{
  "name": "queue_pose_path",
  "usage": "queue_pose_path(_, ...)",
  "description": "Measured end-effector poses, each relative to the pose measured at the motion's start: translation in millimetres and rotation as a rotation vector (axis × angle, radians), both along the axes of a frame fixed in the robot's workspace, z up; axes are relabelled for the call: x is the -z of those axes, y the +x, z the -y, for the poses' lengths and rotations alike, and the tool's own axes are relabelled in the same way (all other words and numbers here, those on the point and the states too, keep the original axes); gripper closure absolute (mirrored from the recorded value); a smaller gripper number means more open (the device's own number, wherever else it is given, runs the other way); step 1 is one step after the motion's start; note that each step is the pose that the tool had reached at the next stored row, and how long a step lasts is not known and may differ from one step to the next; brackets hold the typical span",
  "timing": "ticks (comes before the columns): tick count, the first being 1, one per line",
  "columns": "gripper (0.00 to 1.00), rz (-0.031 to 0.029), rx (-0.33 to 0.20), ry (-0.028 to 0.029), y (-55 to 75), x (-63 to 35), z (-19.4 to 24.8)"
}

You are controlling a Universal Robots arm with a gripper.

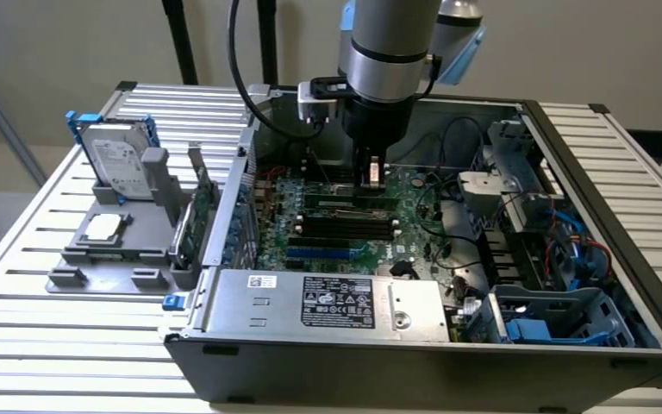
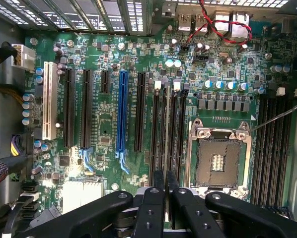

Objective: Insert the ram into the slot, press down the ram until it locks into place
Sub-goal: 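Insert the ram into the slot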

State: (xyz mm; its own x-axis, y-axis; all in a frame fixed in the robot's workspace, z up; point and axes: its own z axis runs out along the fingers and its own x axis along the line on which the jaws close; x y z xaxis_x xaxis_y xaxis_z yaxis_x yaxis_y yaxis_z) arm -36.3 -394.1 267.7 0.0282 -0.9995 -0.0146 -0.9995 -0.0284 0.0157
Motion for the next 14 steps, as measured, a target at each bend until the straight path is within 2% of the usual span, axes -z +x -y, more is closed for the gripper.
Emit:
queue_pose_path(5,0.87,0.0000,0.000,-0.0002,0.0,2.7,0.8)
queue_pose_path(7,0.87,-0.0001,0.000,-0.0037,0.1,3.6,0.9)
queue_pose_path(11,0.87,0.0002,0.000,-0.0046,0.1,4.3,0.8)
queue_pose_path(12,0.87,0.0004,0.000,-0.0056,0.0,4.9,0.9)
queue_pose_path(14,0.87,0.0027,0.000,-0.0116,0.0,6.5,0.9)
